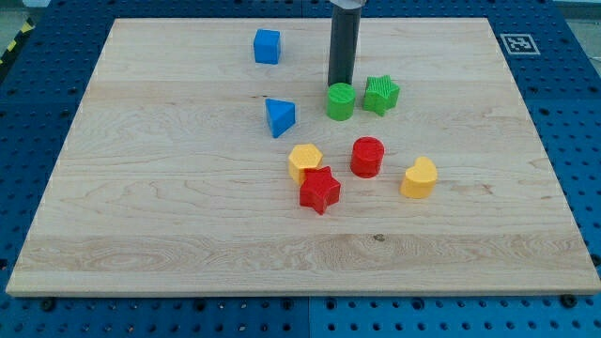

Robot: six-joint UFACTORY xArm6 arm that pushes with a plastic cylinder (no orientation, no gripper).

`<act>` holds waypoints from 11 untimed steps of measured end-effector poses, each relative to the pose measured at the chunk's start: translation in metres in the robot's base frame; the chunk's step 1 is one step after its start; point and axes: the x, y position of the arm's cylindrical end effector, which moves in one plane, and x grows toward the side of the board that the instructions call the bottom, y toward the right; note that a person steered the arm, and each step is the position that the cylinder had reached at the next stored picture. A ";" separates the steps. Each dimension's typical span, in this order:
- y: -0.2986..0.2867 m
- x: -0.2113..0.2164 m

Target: Slide the green star towards right

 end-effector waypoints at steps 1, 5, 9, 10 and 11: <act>0.007 0.014; 0.051 0.027; 0.051 0.040; -0.003 0.058; -0.003 0.058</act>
